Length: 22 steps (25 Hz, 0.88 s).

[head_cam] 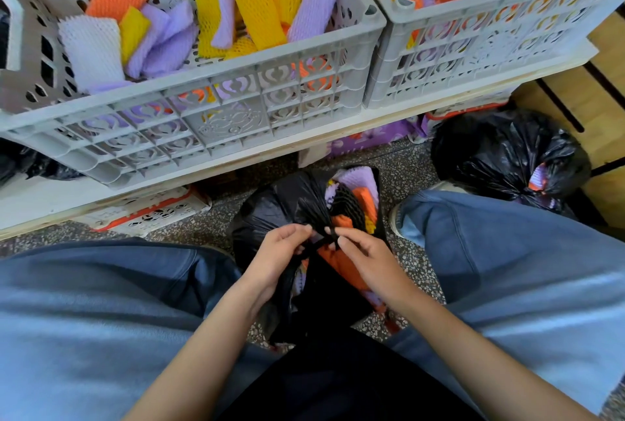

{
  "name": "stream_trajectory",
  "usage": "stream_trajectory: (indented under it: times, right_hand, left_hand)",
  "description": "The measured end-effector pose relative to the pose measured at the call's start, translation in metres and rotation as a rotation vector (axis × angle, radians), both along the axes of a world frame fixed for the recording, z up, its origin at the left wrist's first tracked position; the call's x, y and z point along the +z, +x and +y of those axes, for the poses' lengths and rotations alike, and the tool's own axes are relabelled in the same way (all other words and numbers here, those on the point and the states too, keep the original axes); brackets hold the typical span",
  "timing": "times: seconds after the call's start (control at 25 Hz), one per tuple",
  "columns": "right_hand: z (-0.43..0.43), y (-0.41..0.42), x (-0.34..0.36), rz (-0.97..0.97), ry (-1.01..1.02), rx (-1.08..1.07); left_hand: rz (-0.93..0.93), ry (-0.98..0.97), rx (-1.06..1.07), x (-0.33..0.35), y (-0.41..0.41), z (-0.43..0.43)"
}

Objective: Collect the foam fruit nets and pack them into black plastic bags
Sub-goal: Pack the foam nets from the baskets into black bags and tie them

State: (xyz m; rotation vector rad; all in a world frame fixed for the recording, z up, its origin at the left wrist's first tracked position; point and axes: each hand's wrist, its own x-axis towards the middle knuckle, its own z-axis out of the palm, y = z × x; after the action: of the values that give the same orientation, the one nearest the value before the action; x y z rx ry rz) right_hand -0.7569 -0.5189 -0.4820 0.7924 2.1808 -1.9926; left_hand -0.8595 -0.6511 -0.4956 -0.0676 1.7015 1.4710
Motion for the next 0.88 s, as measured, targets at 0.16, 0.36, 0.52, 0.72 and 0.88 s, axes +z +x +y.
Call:
stream_trajectory:
  times: [0.16,0.36,0.52,0.72,0.88]
  right_hand:
    - [-0.005,-0.010,-0.010,0.003,0.320,0.029]
    - [-0.011,-0.015,-0.010,0.007,0.345,0.053]
    - [-0.009,-0.016,-0.009,-0.017,0.426,0.180]
    - [-0.001,-0.016,-0.010,-0.062,0.526,0.282]
    - [-0.003,-0.018,-0.008,-0.016,0.637,0.267]
  left_hand:
    - [-0.061,0.124,-0.010,0.005,0.004,-0.002]
    - [-0.138,0.079,-0.043,0.000,0.009,-0.003]
    - [-0.209,0.100,-0.030,-0.002,0.012,-0.007]
    - [0.190,-0.006,-0.254,-0.005,0.010,-0.005]
    - [0.575,-0.110,-0.361,-0.008,0.005,0.000]
